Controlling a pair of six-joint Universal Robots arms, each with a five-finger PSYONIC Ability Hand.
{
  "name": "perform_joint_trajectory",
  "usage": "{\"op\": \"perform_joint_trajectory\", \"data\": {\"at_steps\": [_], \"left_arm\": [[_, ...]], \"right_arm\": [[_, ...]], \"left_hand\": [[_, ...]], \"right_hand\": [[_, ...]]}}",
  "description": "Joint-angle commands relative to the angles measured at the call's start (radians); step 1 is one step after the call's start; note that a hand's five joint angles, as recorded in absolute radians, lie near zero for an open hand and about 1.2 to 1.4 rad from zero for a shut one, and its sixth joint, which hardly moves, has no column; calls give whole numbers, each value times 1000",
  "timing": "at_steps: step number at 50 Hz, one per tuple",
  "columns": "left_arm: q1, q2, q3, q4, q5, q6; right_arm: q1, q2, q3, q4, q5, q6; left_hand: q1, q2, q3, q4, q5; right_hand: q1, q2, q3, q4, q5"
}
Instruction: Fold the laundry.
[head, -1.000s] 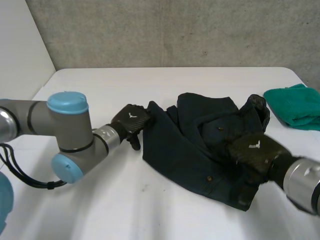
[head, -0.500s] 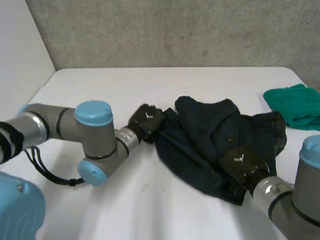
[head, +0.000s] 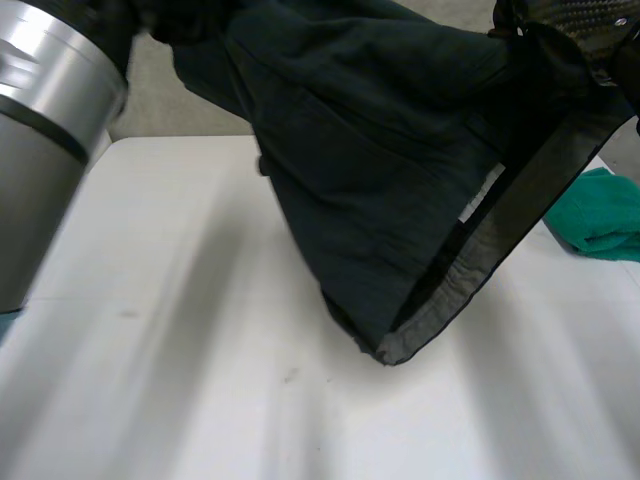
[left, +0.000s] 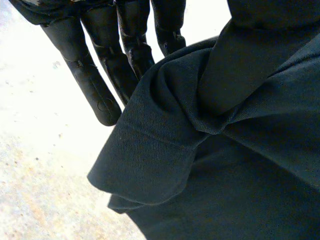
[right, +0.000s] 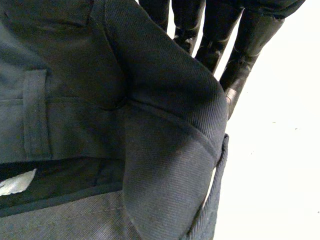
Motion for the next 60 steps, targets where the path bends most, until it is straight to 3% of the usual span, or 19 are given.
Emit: {"op": "perform_joint_trajectory", "data": {"at_steps": [1,9,12,19,24,27,30,31,32,33,34,38,43,52,60], "left_arm": [[-1,131,-13,-84,-1,-13],[6,162,-19,-102,-2,-13],[5,105,-22,-102,-5,-13],[8,-140,-3,-93,-16,-6],[0,-407,103,-70,-28,-3],[-6,-551,210,-41,-62,-3],[-18,-636,295,-12,-85,-6],[-26,-675,336,14,-89,-3],[-27,-688,352,28,-90,-3],[-27,-696,364,43,-90,-5],[-27,-700,370,62,-88,-9],[-29,-688,344,152,-94,-11],[-27,-639,254,172,-96,-10],[-21,-428,-56,149,-85,-5],[-15,-272,-351,68,-14,-5]], "right_arm": [[18,-3,-19,54,-5,25],[17,28,-34,56,-76,51],[10,157,-46,54,-93,61],[26,489,-198,51,-90,126],[24,682,-342,34,-73,167],[21,784,-443,10,-15,192],[21,856,-523,-62,97,189],[23,870,-539,-84,126,186],[23,878,-551,-105,148,183],[21,890,-568,-133,175,175],[21,893,-577,-141,195,167],[21,878,-579,-156,220,118],[16,787,-537,-144,228,83],[24,461,-136,-49,154,-26],[24,226,249,59,35,-35]], "left_hand": [[263,199,209,198,275],[263,199,209,198,275],[263,199,209,198,275],[263,199,209,198,275],[263,199,209,198,275],[243,179,189,178,255],[-103,-166,-156,-168,-91],[-514,-577,-568,-579,-502],[-704,-767,-758,-769,-692],[-898,-961,-951,-963,-886],[-959,-1023,-1013,-1024,-947],[-959,-1023,-1013,-1024,-947],[-959,-1023,-1013,-1024,-947],[-894,-957,-948,-959,-882],[-398,-461,-452,-463,-386]], "right_hand": [[437,222,223,209,239],[437,222,223,209,239],[437,222,223,209,239],[437,222,223,209,239],[437,222,223,209,239],[437,222,223,209,239],[437,222,223,209,239],[437,222,223,209,239],[130,-85,-84,-98,-68],[-539,-754,-753,-766,-736],[-785,-1000,-999,-1013,-982],[-785,-1000,-999,-1013,-982],[-785,-1000,-999,-1013,-982],[-785,-1000,-999,-1013,-982],[-707,-922,-921,-935,-905]]}}
